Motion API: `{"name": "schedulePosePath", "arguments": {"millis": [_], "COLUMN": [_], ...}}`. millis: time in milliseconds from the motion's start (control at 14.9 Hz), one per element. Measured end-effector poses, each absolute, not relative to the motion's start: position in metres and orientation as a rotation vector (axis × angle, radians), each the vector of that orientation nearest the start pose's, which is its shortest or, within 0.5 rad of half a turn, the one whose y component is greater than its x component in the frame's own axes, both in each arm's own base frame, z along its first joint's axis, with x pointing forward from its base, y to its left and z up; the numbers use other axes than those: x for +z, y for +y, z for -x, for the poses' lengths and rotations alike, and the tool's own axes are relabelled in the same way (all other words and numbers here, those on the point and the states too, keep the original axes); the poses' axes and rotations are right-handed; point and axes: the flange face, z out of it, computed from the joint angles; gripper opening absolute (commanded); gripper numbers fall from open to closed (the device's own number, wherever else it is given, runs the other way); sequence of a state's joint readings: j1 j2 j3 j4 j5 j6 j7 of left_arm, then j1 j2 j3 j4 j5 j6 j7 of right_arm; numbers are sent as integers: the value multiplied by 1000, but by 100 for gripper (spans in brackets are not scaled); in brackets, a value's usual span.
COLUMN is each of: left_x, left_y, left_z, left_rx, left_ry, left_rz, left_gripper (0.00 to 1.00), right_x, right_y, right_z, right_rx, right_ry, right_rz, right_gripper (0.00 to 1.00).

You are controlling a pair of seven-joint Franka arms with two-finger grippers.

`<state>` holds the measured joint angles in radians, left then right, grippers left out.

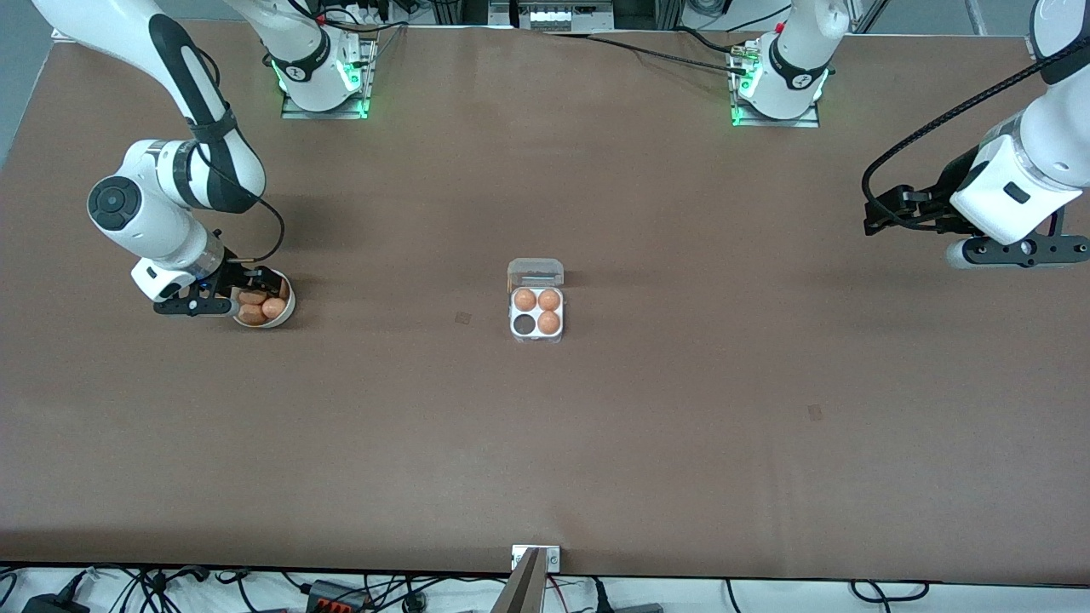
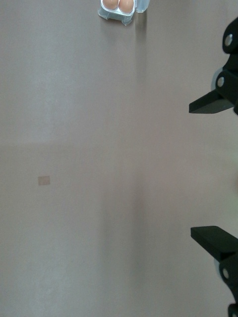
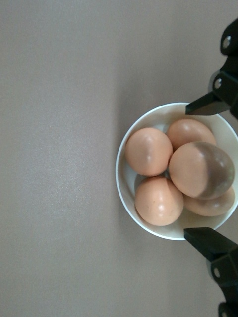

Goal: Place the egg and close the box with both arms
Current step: 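Lower the right gripper into the bowl and grasp one brown egg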

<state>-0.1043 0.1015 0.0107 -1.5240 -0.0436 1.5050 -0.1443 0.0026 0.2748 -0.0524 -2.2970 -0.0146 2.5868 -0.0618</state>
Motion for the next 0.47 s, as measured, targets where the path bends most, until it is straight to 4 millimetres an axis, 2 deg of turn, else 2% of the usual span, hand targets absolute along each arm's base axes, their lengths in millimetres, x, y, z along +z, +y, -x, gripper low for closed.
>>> {"name": "schedulePosePath", "arguments": {"millis": [201, 468], "left_x": [584, 584], "left_y": [-59, -59], "left_z": [-574, -574], "left_rx": [197, 197], "left_ry": [-80, -80], "left_rz": [3162, 3162], "left_gripper": [100, 100], "right_x": [229, 228], "right_y": [-27, -27], "right_z": [-530, -530], "right_rx": [-18, -17], "right_ry": [-46, -68], "right_rz": [3164, 3164], "right_gripper": [76, 42]}}
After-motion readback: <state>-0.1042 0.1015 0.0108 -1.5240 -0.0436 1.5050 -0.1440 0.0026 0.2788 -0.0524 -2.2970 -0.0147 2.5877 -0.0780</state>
